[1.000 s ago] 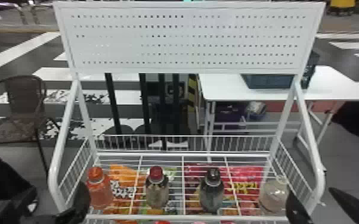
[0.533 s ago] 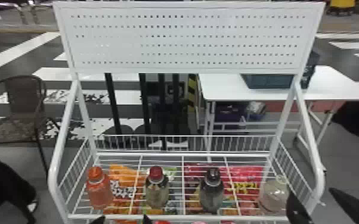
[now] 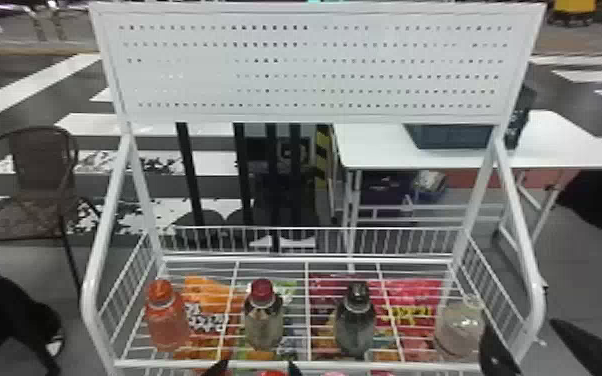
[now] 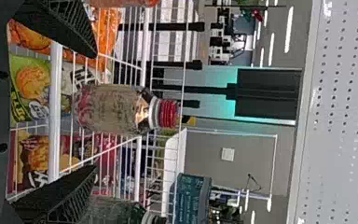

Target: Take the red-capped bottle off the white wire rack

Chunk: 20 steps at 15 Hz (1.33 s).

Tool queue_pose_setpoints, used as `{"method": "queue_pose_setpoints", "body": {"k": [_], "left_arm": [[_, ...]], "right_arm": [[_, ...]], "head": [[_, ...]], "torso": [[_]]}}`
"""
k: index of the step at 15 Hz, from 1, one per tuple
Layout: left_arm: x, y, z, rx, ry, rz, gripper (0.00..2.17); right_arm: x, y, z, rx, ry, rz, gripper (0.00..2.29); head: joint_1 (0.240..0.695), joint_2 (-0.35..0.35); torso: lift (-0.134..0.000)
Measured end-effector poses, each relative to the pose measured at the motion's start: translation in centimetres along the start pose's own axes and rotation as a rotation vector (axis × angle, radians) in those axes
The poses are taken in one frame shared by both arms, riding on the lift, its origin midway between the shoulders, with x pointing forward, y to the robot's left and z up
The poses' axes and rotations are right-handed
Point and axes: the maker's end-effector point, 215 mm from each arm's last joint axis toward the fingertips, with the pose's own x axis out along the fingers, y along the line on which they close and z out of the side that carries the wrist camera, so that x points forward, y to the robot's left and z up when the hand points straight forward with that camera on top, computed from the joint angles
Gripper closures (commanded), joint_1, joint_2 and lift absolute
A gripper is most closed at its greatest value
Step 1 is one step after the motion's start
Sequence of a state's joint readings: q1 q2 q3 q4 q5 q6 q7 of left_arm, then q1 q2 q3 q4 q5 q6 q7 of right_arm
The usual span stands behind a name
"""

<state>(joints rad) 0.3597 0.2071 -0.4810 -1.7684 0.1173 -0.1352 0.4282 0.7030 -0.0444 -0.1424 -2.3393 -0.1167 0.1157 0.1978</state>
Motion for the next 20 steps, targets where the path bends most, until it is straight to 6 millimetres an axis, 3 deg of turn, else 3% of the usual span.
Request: {"method": "queue_pose_setpoints", "body": {"k": [3, 6, 12, 17, 20], "left_arm": [[2.8, -1.4, -1.4, 0.038, 0.006, -0.012, 0.02], [5.6, -1.1, -2.2, 0.074, -0.007, 0.01, 0.02], [9.3, 1.7, -0.8, 0.083, -0.076, 0.059, 0.02], [12.2, 0.9, 0.2, 0.07, -0.08, 0.014, 0.03], [13.5, 0.8, -0.3, 0.085, -0.064, 0.007, 0.44]], "right_arm": [[-0.3, -0.5, 0.0, -0.003, 0.001, -0.005, 0.16], [-0.5, -1.0, 0.0, -0.01, 0.002, -0.01, 0.16], [-0.8, -2.1, -0.2, -0.021, 0.01, -0.025, 0.16], [-0.8, -2.2, -0.5, -0.019, 0.018, -0.027, 0.16], [-1.0, -2.3, -0.4, -0.023, 0.018, -0.028, 0.16]], "head": [[0.499, 0.0], [0.499, 0.0], [0.499, 0.0], [0.499, 0.0], [0.499, 0.0]], "torso": [[0.0], [0.0], [0.0], [0.0], [0.0]]}}
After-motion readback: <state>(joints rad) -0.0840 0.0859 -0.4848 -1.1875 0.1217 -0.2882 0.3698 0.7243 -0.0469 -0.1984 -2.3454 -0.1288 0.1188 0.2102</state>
